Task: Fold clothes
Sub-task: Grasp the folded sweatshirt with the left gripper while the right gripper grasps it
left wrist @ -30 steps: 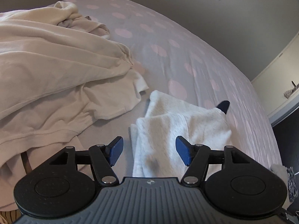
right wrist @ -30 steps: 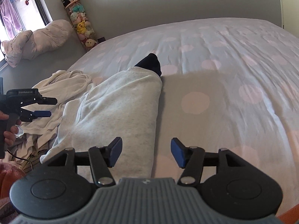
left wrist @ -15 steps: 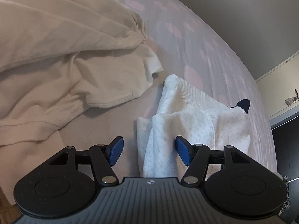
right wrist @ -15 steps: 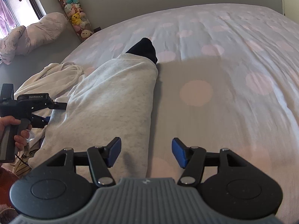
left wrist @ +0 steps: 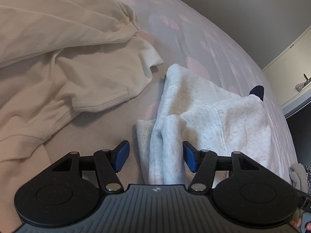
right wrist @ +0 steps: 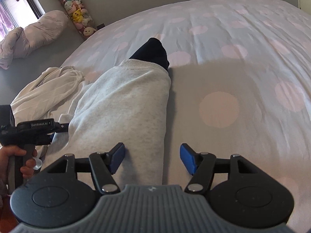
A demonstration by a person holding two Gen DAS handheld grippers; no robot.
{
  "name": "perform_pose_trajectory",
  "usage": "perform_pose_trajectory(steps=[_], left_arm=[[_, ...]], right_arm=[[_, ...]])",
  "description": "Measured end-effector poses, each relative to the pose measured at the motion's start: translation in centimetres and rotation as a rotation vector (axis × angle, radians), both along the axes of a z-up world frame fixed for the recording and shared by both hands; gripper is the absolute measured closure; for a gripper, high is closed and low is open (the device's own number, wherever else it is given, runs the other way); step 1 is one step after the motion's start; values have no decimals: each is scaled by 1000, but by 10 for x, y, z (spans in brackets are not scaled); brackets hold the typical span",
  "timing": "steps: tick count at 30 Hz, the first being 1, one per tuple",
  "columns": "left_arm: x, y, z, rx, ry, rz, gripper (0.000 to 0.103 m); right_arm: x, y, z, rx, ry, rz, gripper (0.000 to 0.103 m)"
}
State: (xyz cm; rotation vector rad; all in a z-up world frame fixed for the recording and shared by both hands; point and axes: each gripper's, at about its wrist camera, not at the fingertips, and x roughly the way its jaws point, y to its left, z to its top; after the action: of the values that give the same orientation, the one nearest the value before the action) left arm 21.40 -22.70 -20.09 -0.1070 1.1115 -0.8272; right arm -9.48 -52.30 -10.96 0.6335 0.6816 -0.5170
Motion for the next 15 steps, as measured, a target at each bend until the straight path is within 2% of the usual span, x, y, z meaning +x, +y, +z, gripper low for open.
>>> perform_pose_trajectory(steps=[3, 10, 13, 15], left_arm=[[0, -2, -2, -21, 2, -9, 56], [5, -1, -5, -64, 44, -1, 65], [6, -2, -6, -70, 52, 0, 69], [6, -4, -5, -66, 49, -5, 71]], right_arm=[[8, -12, -2, 17, -12, -16, 36], [12, -37, -9, 95, -74, -63, 35], [14, -48, -14, 128, -90, -74, 30], [14, -55, -23, 187, -112, -85, 27]])
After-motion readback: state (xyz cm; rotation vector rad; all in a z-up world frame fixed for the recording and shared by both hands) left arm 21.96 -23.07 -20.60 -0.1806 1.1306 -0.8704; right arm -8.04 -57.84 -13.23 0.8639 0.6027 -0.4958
